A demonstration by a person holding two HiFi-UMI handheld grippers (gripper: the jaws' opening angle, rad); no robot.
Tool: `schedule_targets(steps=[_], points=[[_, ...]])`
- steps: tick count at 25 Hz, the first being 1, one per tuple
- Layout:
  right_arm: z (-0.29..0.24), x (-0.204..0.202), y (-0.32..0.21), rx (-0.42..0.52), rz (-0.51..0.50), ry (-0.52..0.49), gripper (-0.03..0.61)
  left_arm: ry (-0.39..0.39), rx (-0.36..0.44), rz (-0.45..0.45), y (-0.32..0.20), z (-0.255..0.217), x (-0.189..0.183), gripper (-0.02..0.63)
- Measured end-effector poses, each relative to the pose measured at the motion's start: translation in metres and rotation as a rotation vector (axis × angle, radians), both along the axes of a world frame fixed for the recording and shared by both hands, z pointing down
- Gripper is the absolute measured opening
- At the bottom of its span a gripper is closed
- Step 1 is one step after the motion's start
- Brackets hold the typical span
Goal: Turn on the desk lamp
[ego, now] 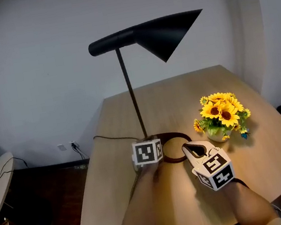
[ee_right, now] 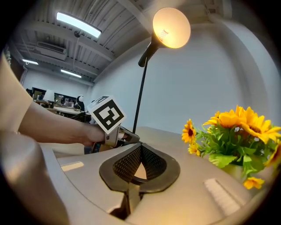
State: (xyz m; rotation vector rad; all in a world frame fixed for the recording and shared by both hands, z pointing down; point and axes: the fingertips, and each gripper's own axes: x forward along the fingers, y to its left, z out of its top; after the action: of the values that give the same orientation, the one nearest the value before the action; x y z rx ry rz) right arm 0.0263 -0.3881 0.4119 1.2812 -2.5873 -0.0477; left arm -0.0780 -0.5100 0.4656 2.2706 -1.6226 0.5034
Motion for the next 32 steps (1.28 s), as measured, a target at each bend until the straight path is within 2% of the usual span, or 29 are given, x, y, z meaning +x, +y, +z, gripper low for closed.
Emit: schedule_targets(steps=[6,12,16,21,24,29,32], points=[[-0.002,-0.003,0.0,0.01,-0.002,0.006,0.0,0.079,0.056,-0.01,0.003,-0.009,-0.004,-0.014],[0.0,0.0,-0.003,0.001,0.012,-0.007,0.0,0.101,0.08,-0.028,0.003,-0.011,-0.008,-0.014],[-0.002,0.007,-0.008,-0.001,0.041,-0.034,0.0,0.096,0.14,-0.074,0.01,-0.023,-0.014,-0.011],[0.0,0.01,-0.007,0.002,0.065,-0.029,0.0,0.069,0.138,-0.024,0.032,-0.025,-0.004,-0.009],[-0.004,0.013,-0.002,0.003,0.068,-0.037,0.0,0.082,0.178,0.009,0.057,-0.04,0.005,-0.008],[-0.013,0.02,0.01,-0.018,0.096,-0.113,0.0,0.108,0.217,0.07,0.101,-0.062,0.021,-0.009],[-0.025,0.022,0.019,-0.007,0.126,-0.122,0.0,0.108,0.281,0.083,0.133,-0.084,0.025,-0.009]])
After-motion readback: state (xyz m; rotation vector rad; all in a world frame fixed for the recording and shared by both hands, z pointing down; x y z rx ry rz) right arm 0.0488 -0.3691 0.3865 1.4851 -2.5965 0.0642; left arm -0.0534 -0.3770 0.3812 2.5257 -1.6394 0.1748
